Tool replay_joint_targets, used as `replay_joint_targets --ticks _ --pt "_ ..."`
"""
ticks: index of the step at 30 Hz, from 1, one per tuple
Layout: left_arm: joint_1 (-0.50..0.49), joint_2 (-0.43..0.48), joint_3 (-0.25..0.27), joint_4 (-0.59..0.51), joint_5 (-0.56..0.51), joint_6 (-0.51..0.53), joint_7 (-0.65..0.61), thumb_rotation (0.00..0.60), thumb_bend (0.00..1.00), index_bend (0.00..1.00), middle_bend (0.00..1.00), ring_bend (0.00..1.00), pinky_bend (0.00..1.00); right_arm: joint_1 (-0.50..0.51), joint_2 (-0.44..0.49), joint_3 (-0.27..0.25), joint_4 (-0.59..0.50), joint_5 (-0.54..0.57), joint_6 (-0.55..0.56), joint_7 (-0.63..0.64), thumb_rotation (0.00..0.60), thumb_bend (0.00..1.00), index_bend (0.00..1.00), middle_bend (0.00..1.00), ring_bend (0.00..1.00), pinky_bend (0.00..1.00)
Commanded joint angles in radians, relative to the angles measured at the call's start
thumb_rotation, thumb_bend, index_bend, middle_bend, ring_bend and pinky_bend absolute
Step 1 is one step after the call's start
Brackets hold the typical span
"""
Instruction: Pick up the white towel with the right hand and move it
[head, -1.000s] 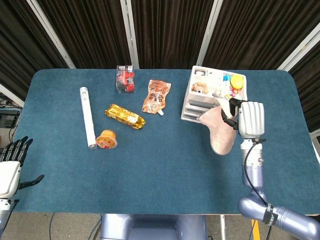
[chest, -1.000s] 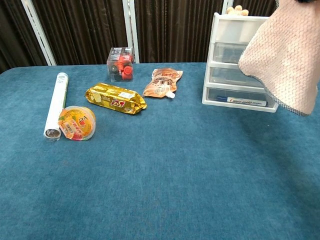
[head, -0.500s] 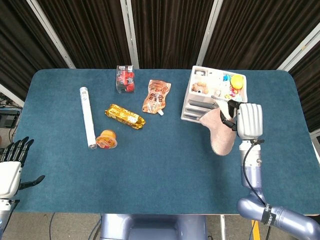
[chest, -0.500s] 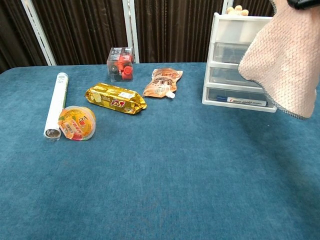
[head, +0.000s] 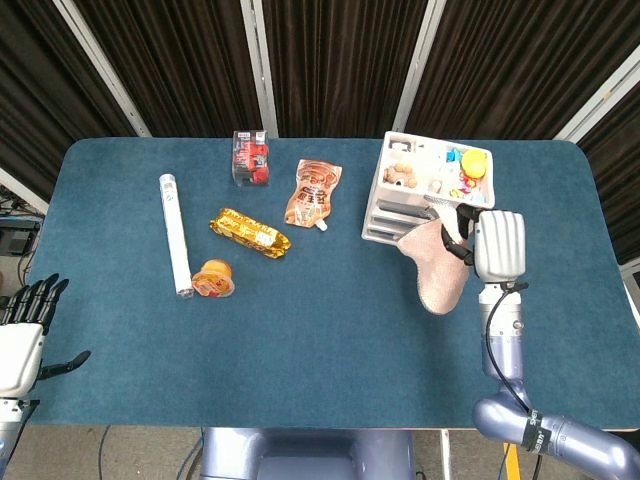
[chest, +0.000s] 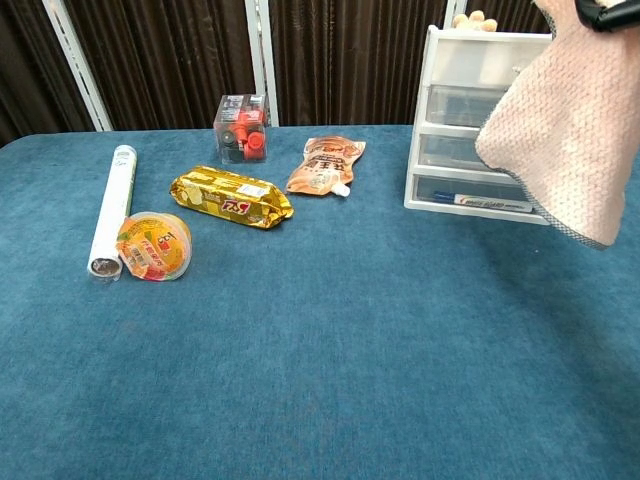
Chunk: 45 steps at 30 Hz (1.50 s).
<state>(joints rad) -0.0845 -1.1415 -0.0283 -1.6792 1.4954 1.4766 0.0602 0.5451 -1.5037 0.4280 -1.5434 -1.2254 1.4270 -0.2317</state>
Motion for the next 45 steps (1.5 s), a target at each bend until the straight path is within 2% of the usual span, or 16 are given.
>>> replay_joint_targets --ticks 1,14,16,17,19,20,22,23,24,26,27,29,33,36,39,45 --pt "0.000 0.000 0.000 0.000 0.000 0.000 0.001 0.600 0.00 0.00 0.00 0.00 0.00 -0.005 -0.003 -0.007 0.004 0.004 0.000 0.005 0.600 0.50 0.77 0.81 0.82 0.96" --pt "0.000 -0.001 -0.001 0.000 -0.001 0.001 0.002 0.600 0.00 0.00 0.00 0.00 0.00 -0.034 -0.045 -0.072 0.038 -0.004 0.006 0.032 0.600 0.50 0.76 0.81 0.82 0.96" --pt "0.000 0.000 -0.001 0.000 -0.002 0.000 0.001 0.600 0.00 0.00 0.00 0.00 0.00 -0.038 -0.051 -0.081 0.042 -0.006 0.006 0.034 0.600 0.48 0.75 0.81 0.82 0.95" --pt "0.000 0.000 -0.001 0.000 -0.002 0.000 0.000 0.600 0.00 0.00 0.00 0.00 0.00 -0.041 -0.053 -0.088 0.044 -0.006 0.004 0.032 0.600 0.43 0.72 0.78 0.79 0.93" --pt "0.000 0.001 -0.001 -0.001 -0.002 0.000 -0.001 0.600 0.00 0.00 0.00 0.00 0.00 -0.046 -0.058 -0.102 0.050 -0.004 -0.003 0.024 0.600 0.28 0.61 0.68 0.69 0.81" --pt "0.000 0.001 -0.001 -0.001 -0.002 0.000 -0.001 0.600 0.00 0.00 0.00 0.00 0.00 -0.050 -0.057 -0.115 0.046 0.001 -0.017 0.020 0.600 0.18 0.49 0.56 0.57 0.69" --pt "0.000 0.002 -0.001 0.000 -0.001 0.000 -0.001 0.600 0.00 0.00 0.00 0.00 0.00 -0.059 -0.048 -0.140 0.029 0.008 -0.041 0.014 0.600 0.05 0.26 0.35 0.33 0.49" --pt "0.000 0.002 -0.001 0.000 -0.001 0.000 -0.001 0.600 0.00 0.00 0.00 0.00 0.00 -0.065 -0.041 -0.156 0.016 0.014 -0.055 0.004 0.600 0.02 0.19 0.28 0.25 0.44" --pt "0.000 0.002 0.000 0.000 0.000 -0.001 -0.002 0.600 0.00 0.00 0.00 0.00 0.00 -0.071 -0.033 -0.168 0.002 0.022 -0.066 -0.010 0.600 0.00 0.09 0.17 0.13 0.34" --pt "0.000 0.003 0.000 0.000 0.002 0.001 -0.002 0.600 0.00 0.00 0.00 0.00 0.00 -0.080 -0.022 -0.186 -0.019 0.031 -0.078 -0.033 0.600 0.00 0.02 0.05 0.03 0.21" --pt "0.000 0.003 0.000 0.000 0.003 0.002 -0.003 0.600 0.00 0.00 0.00 0.00 0.00 -0.085 -0.017 -0.196 -0.030 0.031 -0.080 -0.045 0.600 0.00 0.00 0.02 0.00 0.17" --pt "0.001 0.004 0.000 0.001 0.006 0.004 -0.005 0.600 0.00 0.00 0.00 0.00 0.00 -0.096 -0.002 -0.212 -0.056 0.036 -0.084 -0.065 0.600 0.00 0.00 0.00 0.00 0.13" --pt "0.002 0.007 0.001 0.003 0.012 0.008 -0.011 0.600 0.00 0.00 0.00 0.00 0.00 -0.128 0.058 -0.258 -0.120 -0.011 -0.056 -0.108 0.600 0.00 0.00 0.00 0.00 0.13" --pt "0.002 0.009 0.004 0.007 0.018 0.010 -0.013 0.600 0.00 0.00 0.00 0.00 0.00 -0.163 0.127 -0.315 -0.161 -0.071 -0.031 -0.141 0.600 0.00 0.00 0.00 0.00 0.13" --pt "0.003 0.011 0.007 0.014 0.028 0.014 -0.009 0.600 0.00 0.00 0.00 0.00 0.00 -0.221 0.226 -0.395 -0.198 -0.152 0.012 -0.151 0.600 0.00 0.00 0.00 0.00 0.13" --pt "0.003 0.005 0.009 0.035 0.040 0.022 0.022 0.600 0.00 0.00 0.00 0.00 0.00 -0.314 0.321 -0.504 -0.155 -0.276 0.084 -0.081 0.600 0.00 0.00 0.00 0.00 0.10"
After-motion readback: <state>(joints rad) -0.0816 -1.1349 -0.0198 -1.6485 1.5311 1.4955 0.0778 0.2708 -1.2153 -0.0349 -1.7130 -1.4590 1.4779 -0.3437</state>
